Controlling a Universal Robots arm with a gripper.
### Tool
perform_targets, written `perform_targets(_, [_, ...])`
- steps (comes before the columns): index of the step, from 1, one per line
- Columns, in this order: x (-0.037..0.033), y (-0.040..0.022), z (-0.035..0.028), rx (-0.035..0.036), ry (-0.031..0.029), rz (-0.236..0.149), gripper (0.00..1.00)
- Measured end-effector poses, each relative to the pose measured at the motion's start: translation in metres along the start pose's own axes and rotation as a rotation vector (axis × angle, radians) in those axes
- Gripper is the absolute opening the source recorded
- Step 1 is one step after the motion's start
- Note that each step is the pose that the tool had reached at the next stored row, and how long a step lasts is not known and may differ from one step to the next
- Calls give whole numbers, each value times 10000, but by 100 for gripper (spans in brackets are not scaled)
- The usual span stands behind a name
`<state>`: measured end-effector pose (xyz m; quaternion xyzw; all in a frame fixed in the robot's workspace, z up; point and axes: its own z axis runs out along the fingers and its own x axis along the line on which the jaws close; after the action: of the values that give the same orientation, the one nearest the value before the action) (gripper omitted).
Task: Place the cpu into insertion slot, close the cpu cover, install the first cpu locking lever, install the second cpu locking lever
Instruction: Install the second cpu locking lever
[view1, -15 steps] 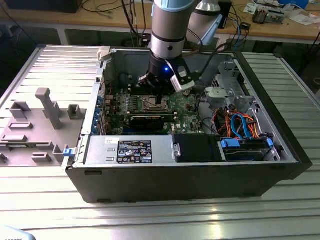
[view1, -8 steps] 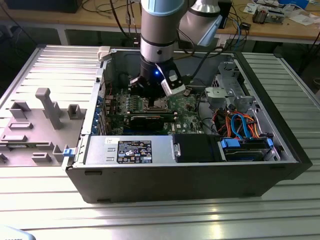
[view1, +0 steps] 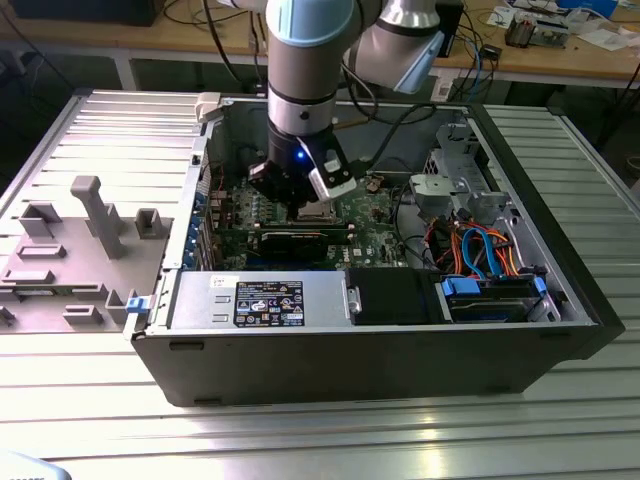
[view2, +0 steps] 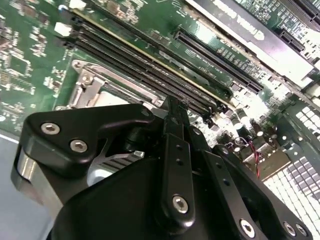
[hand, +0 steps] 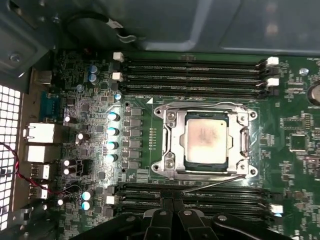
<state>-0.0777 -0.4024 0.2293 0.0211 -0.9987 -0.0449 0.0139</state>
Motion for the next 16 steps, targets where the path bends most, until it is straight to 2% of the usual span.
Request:
perform_targets(4, [74, -5, 88, 1, 0, 0, 11])
perform_targets(9, [111, -9, 212, -6, 1, -4, 11])
perform_targets(16, [108, 42, 243, -68, 3, -56, 11])
